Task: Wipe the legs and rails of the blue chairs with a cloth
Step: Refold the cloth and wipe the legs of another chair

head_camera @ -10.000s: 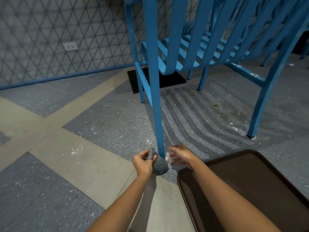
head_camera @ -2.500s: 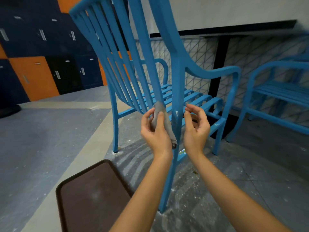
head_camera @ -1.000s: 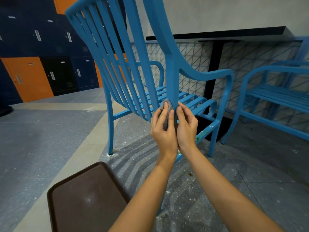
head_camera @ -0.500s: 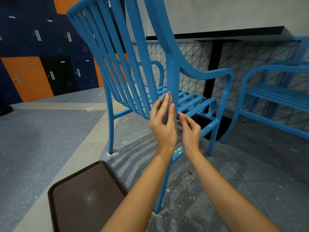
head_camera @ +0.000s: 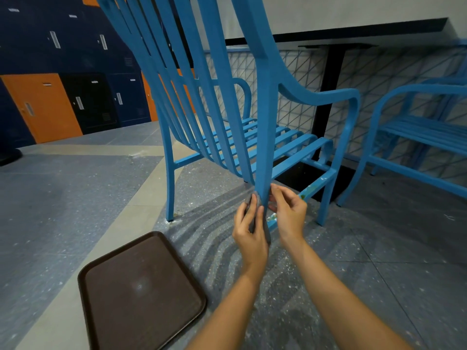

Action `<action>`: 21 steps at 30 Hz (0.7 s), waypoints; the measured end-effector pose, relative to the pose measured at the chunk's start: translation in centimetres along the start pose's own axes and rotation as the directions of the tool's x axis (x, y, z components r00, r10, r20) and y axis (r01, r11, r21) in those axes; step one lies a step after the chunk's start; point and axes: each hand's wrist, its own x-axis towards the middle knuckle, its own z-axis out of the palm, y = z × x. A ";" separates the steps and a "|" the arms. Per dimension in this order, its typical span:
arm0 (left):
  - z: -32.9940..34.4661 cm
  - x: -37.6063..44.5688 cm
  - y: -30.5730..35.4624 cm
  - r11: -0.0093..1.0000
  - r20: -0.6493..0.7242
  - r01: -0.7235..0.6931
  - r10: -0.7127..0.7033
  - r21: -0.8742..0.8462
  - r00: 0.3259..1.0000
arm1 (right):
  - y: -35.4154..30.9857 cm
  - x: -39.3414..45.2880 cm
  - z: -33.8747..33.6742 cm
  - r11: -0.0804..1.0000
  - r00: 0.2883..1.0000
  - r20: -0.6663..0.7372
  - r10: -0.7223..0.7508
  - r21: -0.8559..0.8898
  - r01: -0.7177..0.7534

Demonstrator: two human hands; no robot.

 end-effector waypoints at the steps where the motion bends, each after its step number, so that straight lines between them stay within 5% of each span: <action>1: -0.5 -0.3 -0.4 1.000 0.026 0.012 -0.013 0.009 1.000 | 0.4 -0.2 0.0 1.000 1.000 -0.008 0.015 -0.014 -0.015; 5: -2.0 -0.4 -1.3 0.998 0.105 0.043 -0.046 0.034 0.993 | 0.9 -0.5 0.0 0.998 0.999 -0.018 0.036 -0.041 -0.036; 14: 0.7 2.9 3.2 0.992 -0.018 -0.113 0.113 -0.057 0.993 | 0.4 -0.5 -0.2 0.999 0.999 -0.021 0.028 -0.033 -0.029; 21: 0.7 1.4 1.5 0.995 -0.006 -0.092 0.092 -0.022 0.996 | 0.8 -0.7 -0.3 0.999 0.999 -0.007 0.035 -0.010 -0.035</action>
